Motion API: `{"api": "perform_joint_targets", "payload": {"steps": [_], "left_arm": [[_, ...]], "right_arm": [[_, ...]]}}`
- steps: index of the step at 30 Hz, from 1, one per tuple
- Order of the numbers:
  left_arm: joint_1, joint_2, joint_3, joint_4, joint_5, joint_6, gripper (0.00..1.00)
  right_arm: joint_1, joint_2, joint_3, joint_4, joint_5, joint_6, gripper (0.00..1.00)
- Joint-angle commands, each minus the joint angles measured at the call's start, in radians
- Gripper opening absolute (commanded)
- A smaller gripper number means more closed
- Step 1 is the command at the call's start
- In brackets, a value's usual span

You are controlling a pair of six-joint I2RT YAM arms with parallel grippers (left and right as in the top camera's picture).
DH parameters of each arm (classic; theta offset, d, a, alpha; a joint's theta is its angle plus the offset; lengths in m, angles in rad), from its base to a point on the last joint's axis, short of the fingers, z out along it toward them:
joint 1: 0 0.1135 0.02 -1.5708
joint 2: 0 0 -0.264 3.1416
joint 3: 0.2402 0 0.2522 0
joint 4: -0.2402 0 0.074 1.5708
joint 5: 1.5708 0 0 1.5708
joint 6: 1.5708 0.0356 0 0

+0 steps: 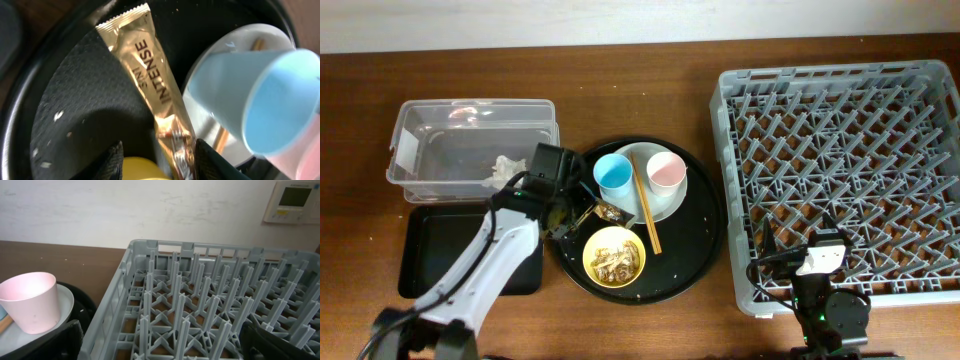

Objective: Sort waste into correct bins and load items into the dishwasher rack
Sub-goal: 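Grasp the gold coffee sachet with the left gripper and drop it into the clear bin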

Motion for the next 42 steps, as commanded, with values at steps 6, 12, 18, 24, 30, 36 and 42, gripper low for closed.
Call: {"api": "perform_joint_targets", "payload": {"steps": [6,12,18,24,30,36,42], "left_arm": [[-0.006,0.102,-0.008,0.055,0.011,-0.037,0.59],[-0.090,0.137,-0.008,0.122,-0.064,-0.037,0.59],[-0.095,0.177,-0.008,0.125,-0.086,-0.037,0.59],[-0.095,0.186,-0.008,0.125,-0.085,-0.037,0.45],[-0.095,0.179,-0.007,0.126,-0.082,-0.036,0.33],[-0.095,0.148,-0.007,0.125,-0.087,-0.019,0.17],[-0.095,0.149,-0.008,0.094,-0.157,0.006,0.59]], "right_arm": [[-0.005,-0.007,-0.007,-0.004,0.009,0.008,0.98],[-0.005,-0.007,-0.007,-0.004,0.009,0.009,0.98],[-0.005,-0.007,-0.007,-0.004,0.009,0.009,0.98],[-0.005,-0.007,-0.007,-0.004,0.009,0.009,0.99],[-0.005,-0.007,-0.007,-0.004,0.009,0.008,0.98],[-0.005,-0.007,-0.007,-0.004,0.009,0.009,0.98],[-0.005,-0.007,-0.007,-0.004,0.009,0.009,0.98]]}}
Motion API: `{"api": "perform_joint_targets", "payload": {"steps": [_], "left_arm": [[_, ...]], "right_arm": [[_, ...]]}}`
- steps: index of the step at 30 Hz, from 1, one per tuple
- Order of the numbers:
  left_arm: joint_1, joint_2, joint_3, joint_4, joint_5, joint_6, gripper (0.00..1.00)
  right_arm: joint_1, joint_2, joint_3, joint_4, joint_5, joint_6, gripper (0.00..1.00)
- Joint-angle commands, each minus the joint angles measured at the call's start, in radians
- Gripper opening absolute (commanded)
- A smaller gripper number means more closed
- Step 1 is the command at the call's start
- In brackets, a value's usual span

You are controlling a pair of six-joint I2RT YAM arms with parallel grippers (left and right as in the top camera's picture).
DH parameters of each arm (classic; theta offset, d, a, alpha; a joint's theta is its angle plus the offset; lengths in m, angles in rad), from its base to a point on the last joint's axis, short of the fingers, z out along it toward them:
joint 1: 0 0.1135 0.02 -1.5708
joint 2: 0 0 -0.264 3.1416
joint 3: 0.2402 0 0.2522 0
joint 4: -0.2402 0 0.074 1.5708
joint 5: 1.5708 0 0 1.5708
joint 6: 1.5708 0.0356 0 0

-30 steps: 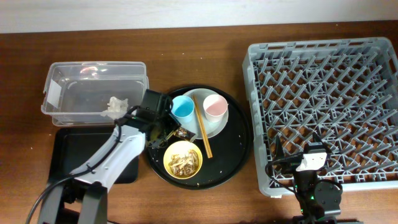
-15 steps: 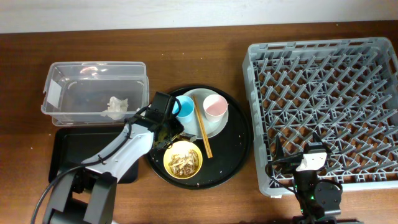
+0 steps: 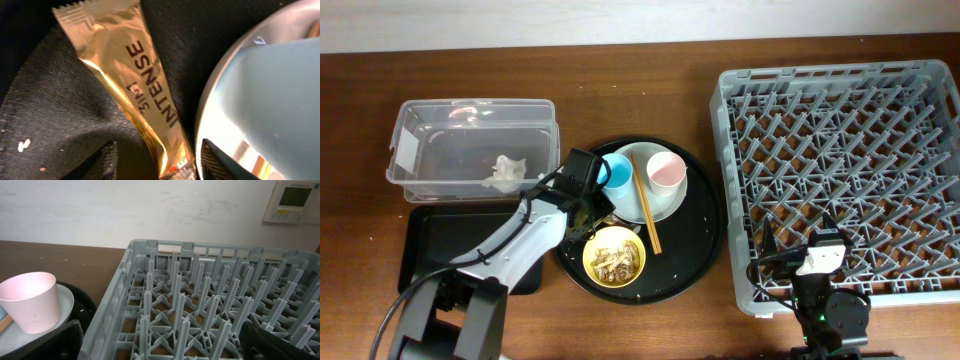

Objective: Sort waste into correct bins and load items into the dishwasher rack
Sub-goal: 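Grasp the gold coffee sachet with the left gripper and drop it into the clear bin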

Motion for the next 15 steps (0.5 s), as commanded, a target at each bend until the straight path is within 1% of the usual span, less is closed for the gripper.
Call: {"api": "perform_joint_targets", "payload": {"steps": [1,3,4,5,6,8,9,11,13,15], "left_arm": [[0.001,-0.019,-0.006,-0.017,-0.051,0.011,0.59],[0.001,0.007,-0.012,-0.023,-0.052,0.010,0.57],[0.001,0.017,-0.013,-0.023,-0.051,0.010,0.55],[0.001,0.036,-0.014,-0.023,-0.051,0.010,0.50],[0.001,0.056,-0.014,-0.022,-0.050,0.010,0.41],[0.001,0.073,-0.014,-0.022,-0.051,0.010,0.13],[0.001,0.070,-0.013,-0.021,-0.046,0.010,0.00],[0.001,0.058,-0.013,-0.019,-0.028,0.010,0.00],[0.001,0.003,-0.013,-0.021,-0.023,0.011,0.00],[0.001,-0.088,-0.013,-0.021,-0.025,0.011,0.00]], "right_arm": [[-0.005,-0.007,-0.007,-0.004,0.009,0.009,0.98],[-0.005,-0.007,-0.007,-0.004,0.009,0.009,0.98],[-0.005,-0.007,-0.007,-0.004,0.009,0.009,0.98],[-0.005,-0.007,-0.007,-0.004,0.009,0.009,0.98],[-0.005,-0.007,-0.007,-0.004,0.009,0.009,0.98],[-0.005,-0.007,-0.007,-0.004,0.009,0.009,0.98],[-0.005,-0.007,-0.007,-0.004,0.009,0.009,0.98],[-0.005,-0.007,-0.007,-0.004,0.009,0.009,0.98],[-0.005,-0.007,-0.007,-0.004,0.009,0.009,0.98],[-0.005,-0.007,-0.007,-0.004,0.009,0.009,0.98]]}}
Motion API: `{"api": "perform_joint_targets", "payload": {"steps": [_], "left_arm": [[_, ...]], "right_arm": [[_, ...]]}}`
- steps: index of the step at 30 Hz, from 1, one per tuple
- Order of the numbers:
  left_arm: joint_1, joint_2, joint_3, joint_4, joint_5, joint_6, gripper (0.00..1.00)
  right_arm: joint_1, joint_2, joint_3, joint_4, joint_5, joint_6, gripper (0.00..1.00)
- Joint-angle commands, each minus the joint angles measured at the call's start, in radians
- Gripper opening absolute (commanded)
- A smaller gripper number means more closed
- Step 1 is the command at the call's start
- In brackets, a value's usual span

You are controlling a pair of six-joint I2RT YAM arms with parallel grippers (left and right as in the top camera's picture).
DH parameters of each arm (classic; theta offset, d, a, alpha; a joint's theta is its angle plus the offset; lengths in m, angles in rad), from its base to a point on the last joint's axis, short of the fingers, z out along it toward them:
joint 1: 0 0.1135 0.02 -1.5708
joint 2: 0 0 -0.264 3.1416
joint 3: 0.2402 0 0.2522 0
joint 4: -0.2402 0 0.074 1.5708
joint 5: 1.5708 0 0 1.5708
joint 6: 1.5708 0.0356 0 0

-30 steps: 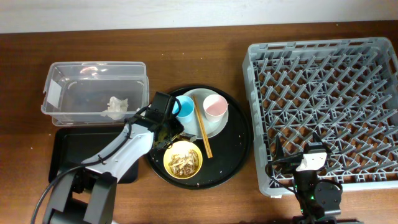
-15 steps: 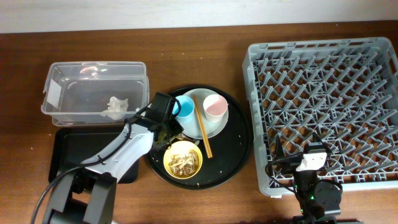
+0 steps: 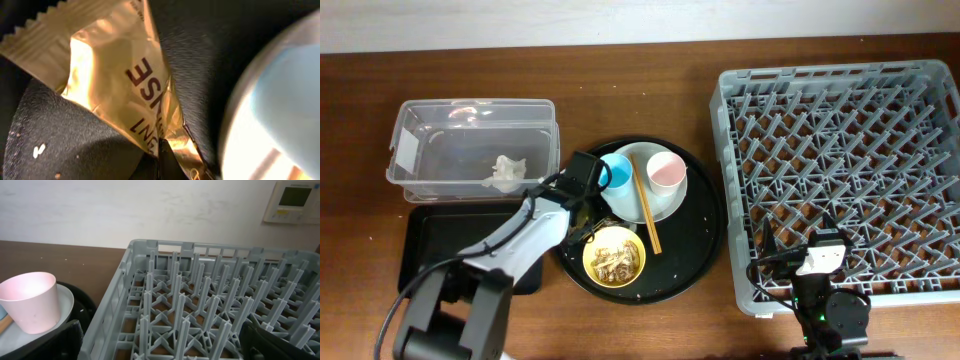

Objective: Sort waste into correct bins and load items into the dishwasher rack
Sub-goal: 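Grasp the gold coffee sachet with the left gripper and drop it into the clear bin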

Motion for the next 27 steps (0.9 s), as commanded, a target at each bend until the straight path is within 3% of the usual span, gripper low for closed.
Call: {"api": "perform_joint_targets", "payload": {"steps": [1,4,9,16,21,24,25,26,27], "left_arm": [[0.001,-0.174,-0.010,-0.005,0.003,0.002,0.00],[0.001,-0.336,-0.010,-0.009,-0.015,0.007,0.00],[0.047,-0.483,-0.010,0.001,-0.296,0.025,0.00],[0.339,-0.443,-0.010,0.174,-0.299,0.025,0.01],[0.395,-0.310,-0.010,0.263,-0.300,0.052,0.06],[0.397,-0.230,-0.010,0.380,-0.291,0.179,0.26],[0.397,-0.222,-0.010,0.414,-0.269,0.221,0.48],[0.397,-0.222,-0.010,0.443,-0.244,0.275,0.63],[0.397,-0.227,-0.006,0.463,-0.215,0.336,0.73]], "right_arm": [[-0.005,-0.007,-0.007,-0.004,0.009,0.008,0.98],[-0.005,-0.007,-0.007,-0.004,0.009,0.008,0.98],[-0.005,-0.007,-0.007,-0.004,0.009,0.008,0.98],[-0.005,-0.007,-0.007,-0.004,0.009,0.008,0.98],[-0.005,-0.007,-0.007,-0.004,0.009,0.008,0.98],[-0.005,-0.007,-0.007,-0.004,0.009,0.008,0.98],[-0.005,-0.007,-0.007,-0.004,0.009,0.008,0.98],[-0.005,-0.007,-0.007,-0.004,0.009,0.008,0.98],[-0.005,-0.007,-0.007,-0.004,0.009,0.008,0.98]]}}
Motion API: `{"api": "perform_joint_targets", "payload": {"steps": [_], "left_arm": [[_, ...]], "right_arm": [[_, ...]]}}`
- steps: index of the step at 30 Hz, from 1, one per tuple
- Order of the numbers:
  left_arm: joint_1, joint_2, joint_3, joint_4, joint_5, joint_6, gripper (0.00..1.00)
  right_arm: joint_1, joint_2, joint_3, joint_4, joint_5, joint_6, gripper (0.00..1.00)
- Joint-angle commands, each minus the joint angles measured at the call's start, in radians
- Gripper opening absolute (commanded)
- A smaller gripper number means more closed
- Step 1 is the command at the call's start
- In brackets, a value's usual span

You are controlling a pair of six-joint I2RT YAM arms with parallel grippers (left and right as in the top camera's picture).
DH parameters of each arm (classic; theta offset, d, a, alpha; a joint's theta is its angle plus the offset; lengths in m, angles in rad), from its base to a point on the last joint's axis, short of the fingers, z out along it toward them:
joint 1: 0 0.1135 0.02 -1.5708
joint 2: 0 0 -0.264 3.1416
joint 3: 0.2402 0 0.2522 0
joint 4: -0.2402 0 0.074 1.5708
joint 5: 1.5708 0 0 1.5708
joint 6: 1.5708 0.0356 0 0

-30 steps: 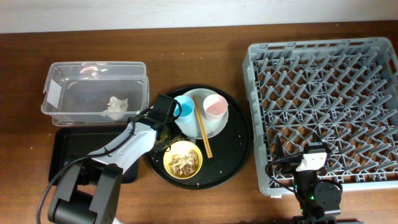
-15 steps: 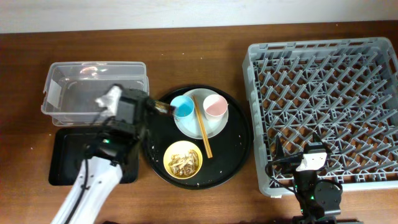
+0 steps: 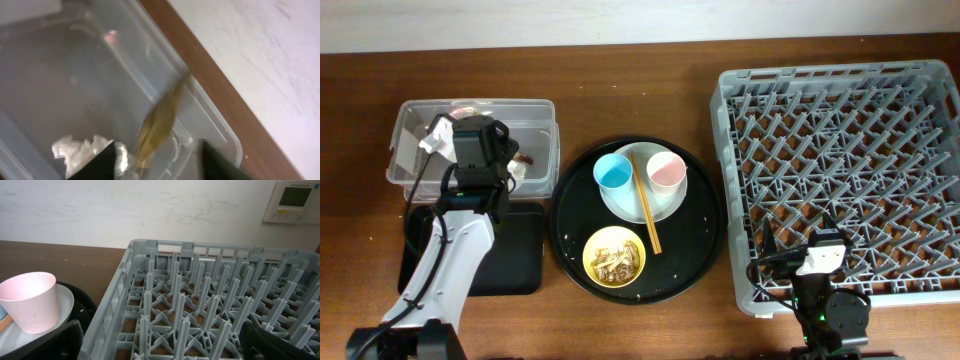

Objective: Sort waste into correct bins and load items into the dishwasher rack
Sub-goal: 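Grasp the gold coffee sachet with the left gripper and drop it into the clear bin, then grasp the yellow bowl rim with the left gripper and lift it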

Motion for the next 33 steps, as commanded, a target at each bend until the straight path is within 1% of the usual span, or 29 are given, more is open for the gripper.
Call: {"api": "perform_joint_targets", "payload": {"steps": [1,2,3,5,6,7,8,9,10,11,12,13,14,16,17,18,20,21,24,26,27,29,33], "left_arm": [[0.006,-0.007,0.007,0.047,0.066,0.197,0.73],[0.004,-0.012,0.011,0.046,0.068,0.222,0.73],[0.000,-0.028,0.016,0.039,0.104,0.282,0.73],[0.000,-0.088,0.017,-0.049,0.322,0.365,0.73],[0.000,-0.135,0.017,-0.151,0.477,0.381,0.73],[0.000,-0.162,0.017,-0.222,0.559,0.382,0.70],[-0.003,-0.189,0.017,-0.304,0.617,0.382,0.69],[-0.019,-0.216,0.017,-0.411,0.640,0.382,0.67],[-0.039,-0.229,0.017,-0.475,0.640,0.394,0.66],[-0.082,-0.240,0.017,-0.567,0.639,0.438,0.66],[-0.118,-0.240,0.017,-0.618,0.638,0.457,0.62],[-0.159,-0.238,0.017,-0.667,0.637,0.468,0.61],[-0.232,-0.238,0.017,-0.720,0.618,0.467,0.57],[-0.326,-0.238,0.017,-0.754,0.573,0.467,0.50],[-0.396,-0.238,0.017,-0.766,0.547,0.467,0.47],[-0.452,-0.238,0.017,-0.765,0.527,0.463,0.42],[-0.568,-0.237,0.017,-0.754,0.417,0.406,0.42],[-0.602,-0.236,0.017,-0.750,0.384,0.385,0.42],[-0.733,-0.212,0.017,-0.699,0.344,0.351,0.41],[-0.774,-0.177,0.017,-0.692,0.283,0.296,0.41],[-0.794,-0.145,0.017,-0.686,0.263,0.288,0.41],[-0.816,-0.079,0.017,-0.662,0.263,0.286,0.41],[-0.818,0.033,0.017,-0.631,0.263,0.286,0.41]], "right_arm": [[-0.005,-0.007,-0.007,-0.004,0.009,0.009,0.98],[-0.005,-0.007,-0.007,-0.004,0.009,0.009,0.98],[-0.005,-0.007,-0.007,-0.004,0.009,0.009,0.99],[-0.005,-0.007,-0.007,-0.004,0.009,0.009,0.98],[-0.005,-0.007,-0.007,-0.004,0.009,0.009,0.98],[-0.005,-0.007,-0.007,-0.004,0.009,0.009,0.98],[-0.005,-0.007,-0.007,-0.004,0.009,0.009,0.98],[-0.005,-0.007,-0.007,-0.004,0.009,0.009,0.98],[-0.005,-0.007,-0.007,-0.004,0.009,0.009,0.99],[-0.005,-0.007,-0.007,-0.004,0.009,0.009,0.98],[-0.005,-0.007,-0.007,-0.004,0.009,0.009,0.98],[-0.005,-0.007,-0.007,-0.004,0.009,0.009,0.98],[-0.005,-0.007,-0.007,-0.004,0.009,0.009,0.99],[-0.005,-0.007,-0.007,-0.004,0.009,0.009,0.98],[-0.005,-0.007,-0.007,-0.004,0.009,0.009,0.98],[-0.005,-0.007,-0.007,-0.004,0.009,0.009,0.98],[-0.005,-0.007,-0.007,-0.004,0.009,0.009,0.98],[-0.005,-0.007,-0.007,-0.004,0.009,0.009,0.98],[-0.005,-0.007,-0.007,-0.004,0.009,0.009,0.98],[-0.005,-0.007,-0.007,-0.004,0.009,0.009,0.99],[-0.005,-0.007,-0.007,-0.004,0.009,0.009,0.98],[-0.005,-0.007,-0.007,-0.004,0.009,0.009,0.98],[-0.005,-0.007,-0.007,-0.004,0.009,0.009,0.98]]}}
